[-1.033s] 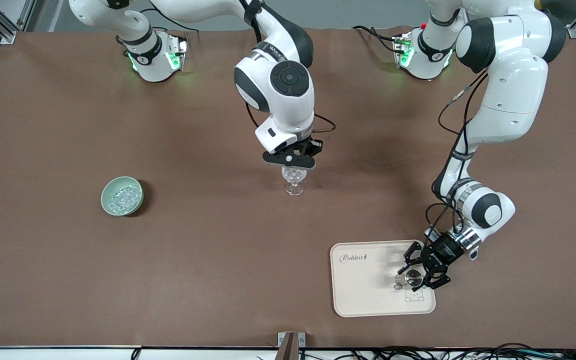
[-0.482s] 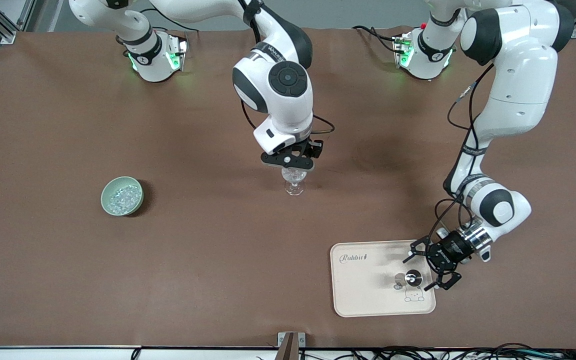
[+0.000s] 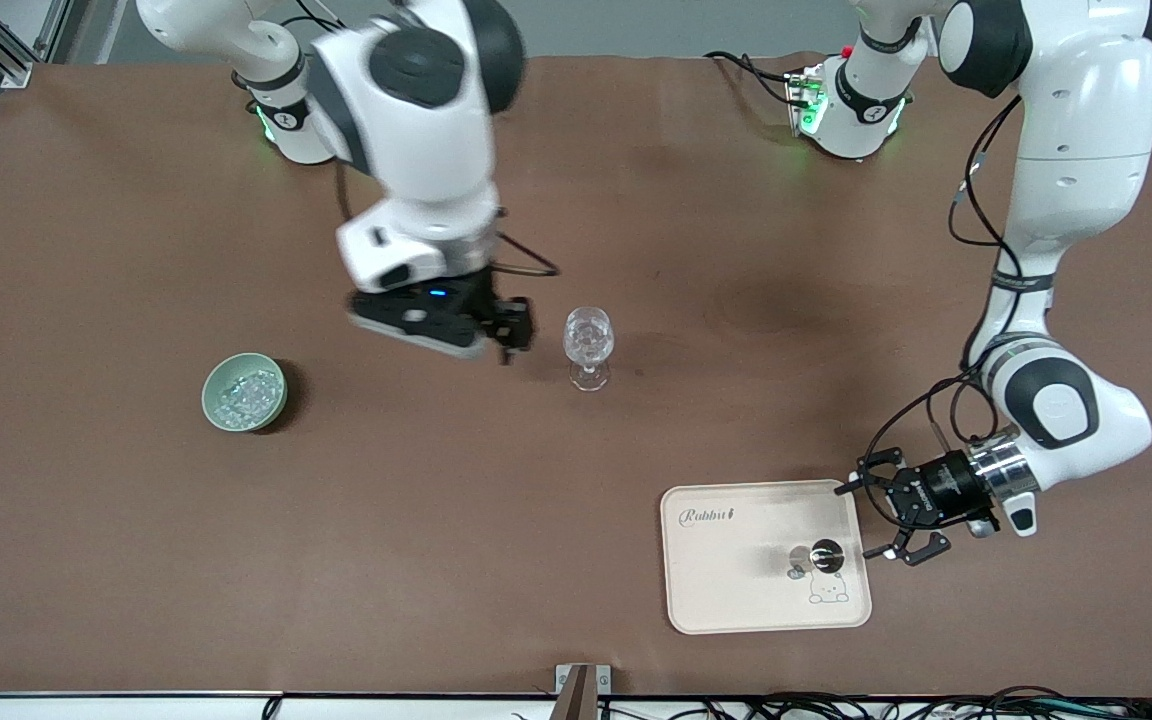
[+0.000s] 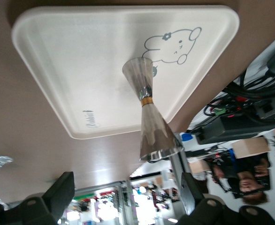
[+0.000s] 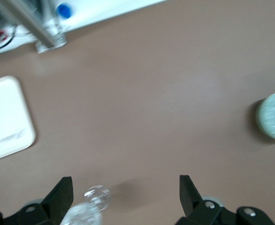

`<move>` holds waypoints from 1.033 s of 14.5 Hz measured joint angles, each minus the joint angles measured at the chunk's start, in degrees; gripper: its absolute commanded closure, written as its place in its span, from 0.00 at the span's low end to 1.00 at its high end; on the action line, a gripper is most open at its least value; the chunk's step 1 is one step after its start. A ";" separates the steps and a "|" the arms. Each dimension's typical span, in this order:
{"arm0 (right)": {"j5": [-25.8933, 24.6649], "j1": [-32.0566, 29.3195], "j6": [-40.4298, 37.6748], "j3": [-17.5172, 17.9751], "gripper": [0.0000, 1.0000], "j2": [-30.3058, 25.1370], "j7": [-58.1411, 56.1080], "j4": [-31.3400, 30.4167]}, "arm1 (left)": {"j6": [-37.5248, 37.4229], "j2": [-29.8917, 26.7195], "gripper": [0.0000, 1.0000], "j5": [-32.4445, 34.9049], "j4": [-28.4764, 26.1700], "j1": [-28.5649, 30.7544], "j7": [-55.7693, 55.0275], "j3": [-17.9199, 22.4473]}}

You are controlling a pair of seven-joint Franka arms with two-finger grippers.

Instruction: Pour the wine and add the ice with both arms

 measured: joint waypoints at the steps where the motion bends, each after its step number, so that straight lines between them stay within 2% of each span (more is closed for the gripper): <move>1: -0.12 -1.78 -2.29 -0.49 0.00 -1.50 -2.08 -0.01 | -1.44 -1.02 0.00 4.38 0.75 0.05 0.13 0.37; 4: -0.19 -8.49 -7.79 -0.99 0.00 -5.03 -8.72 -0.10 | -5.96 -3.43 0.00 19.91 6.34 -0.04 0.26 0.48; 6: -0.13 -14.06 -10.66 -1.05 0.00 -7.16 -15.84 -0.27 | -6.39 -4.43 0.00 26.82 10.67 -0.62 0.23 0.20; 8: 0.95 -19.78 -13.26 -1.04 0.00 -9.94 -23.14 -1.53 | -5.40 -5.38 0.00 28.40 13.31 -0.84 0.28 0.20; 11: 3.27 -27.87 -15.29 -0.80 0.00 -16.34 -33.33 -6.73 | -2.59 -7.67 0.00 28.57 14.65 -0.13 0.23 0.20; 13: 4.16 -34.05 -15.43 2.65 0.00 -20.38 -37.78 -10.77 | -2.44 -10.22 0.00 28.86 14.92 1.16 0.53 -0.18; 15: 4.69 -38.62 -14.96 6.97 0.00 -22.19 -39.37 -13.13 | -2.47 -13.30 0.00 35.04 15.07 1.89 2.97 -1.28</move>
